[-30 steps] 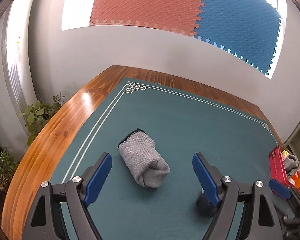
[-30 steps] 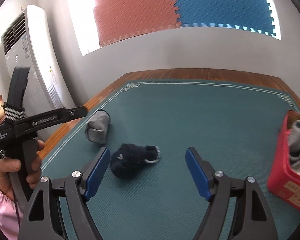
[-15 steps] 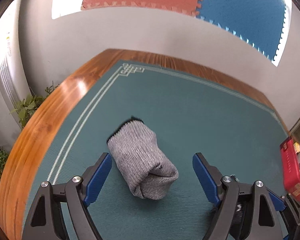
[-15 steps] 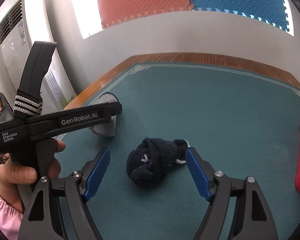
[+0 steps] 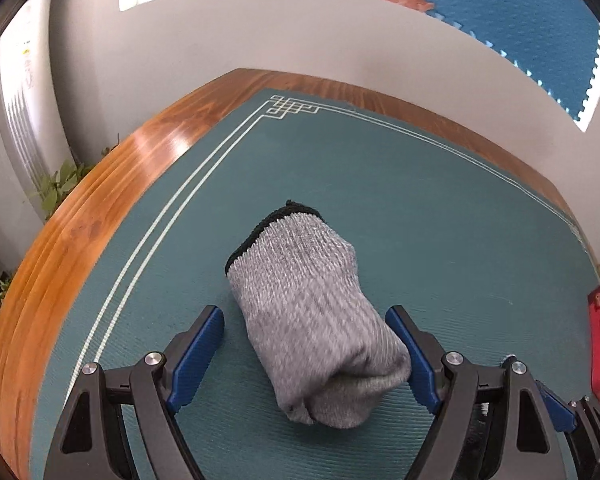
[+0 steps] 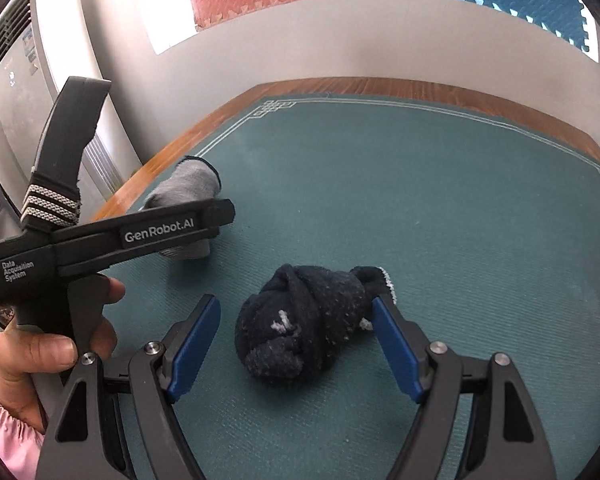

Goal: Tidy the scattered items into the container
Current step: 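Grasp the grey sock with the left tool while the right tool grasps the black knit ball, then lift the sock and black ball and carry both toward the red tin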

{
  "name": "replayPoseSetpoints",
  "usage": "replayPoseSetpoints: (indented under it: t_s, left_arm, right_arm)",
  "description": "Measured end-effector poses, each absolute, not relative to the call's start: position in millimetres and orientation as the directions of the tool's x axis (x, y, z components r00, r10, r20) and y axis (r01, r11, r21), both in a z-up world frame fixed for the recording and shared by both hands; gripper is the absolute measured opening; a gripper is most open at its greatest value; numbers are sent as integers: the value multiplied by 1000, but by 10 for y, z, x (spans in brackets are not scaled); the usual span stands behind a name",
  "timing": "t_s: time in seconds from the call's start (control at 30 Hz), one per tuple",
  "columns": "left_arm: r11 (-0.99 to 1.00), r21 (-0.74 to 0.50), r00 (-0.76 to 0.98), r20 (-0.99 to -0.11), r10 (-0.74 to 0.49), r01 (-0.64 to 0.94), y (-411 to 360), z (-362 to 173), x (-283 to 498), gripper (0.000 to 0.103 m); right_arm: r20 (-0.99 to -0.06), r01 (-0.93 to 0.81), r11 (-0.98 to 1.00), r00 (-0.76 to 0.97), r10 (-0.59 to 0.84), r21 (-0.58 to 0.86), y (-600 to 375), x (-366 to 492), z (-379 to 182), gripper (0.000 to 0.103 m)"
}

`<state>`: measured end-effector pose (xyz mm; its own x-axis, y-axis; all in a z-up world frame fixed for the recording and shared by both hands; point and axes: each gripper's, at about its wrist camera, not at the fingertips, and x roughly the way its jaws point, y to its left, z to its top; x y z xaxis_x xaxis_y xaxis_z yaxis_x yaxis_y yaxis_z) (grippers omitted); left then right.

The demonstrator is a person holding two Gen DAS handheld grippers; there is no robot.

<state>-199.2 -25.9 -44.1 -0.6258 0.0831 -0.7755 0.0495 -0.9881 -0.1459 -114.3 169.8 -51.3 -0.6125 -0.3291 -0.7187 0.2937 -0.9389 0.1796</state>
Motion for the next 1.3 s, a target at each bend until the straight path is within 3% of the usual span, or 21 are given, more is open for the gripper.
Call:
replayPoseSetpoints:
  t_s: [0.03,0.17,0.33,0.43,0.5,0.67,1.3]
  left_arm:
    - [-989,-142,-626,-776,78,52,-258,-447,-1992,83]
    - [-989,-136,-630,-773,75,49,-246,-442,-1975,56]
    - [-984,-167,-630,-771,94,57,-289,-432,-1952,51]
    - [-984,-169,-634,-767,99,51,-274,-402,-1917,50]
    - [-986,-161,-644,-759,95,45,-247,-368,-1886,50]
    - [-991,-134,-667,-741,80,30,-160,-294,-1829,50]
    - [-994,-106,-701,-710,63,18,-36,-191,-1734,50]
  right_arm:
    - [-725,292,-940,-607,-326,179,1697,-1160,-527,81]
    - [-731,289,-938,-596,-332,190,1708,-1207,-553,81]
    - [-738,291,-942,-597,-316,169,1695,-1195,-556,81]
    - [-743,291,-946,-598,-299,146,1674,-1181,-555,79]
    - [-745,286,-950,-604,-282,127,1665,-1176,-554,69]
    - [-736,281,-949,-610,-293,145,1713,-1148,-536,65]
    - [-663,250,-967,-715,-220,51,1764,-1037,-313,64]
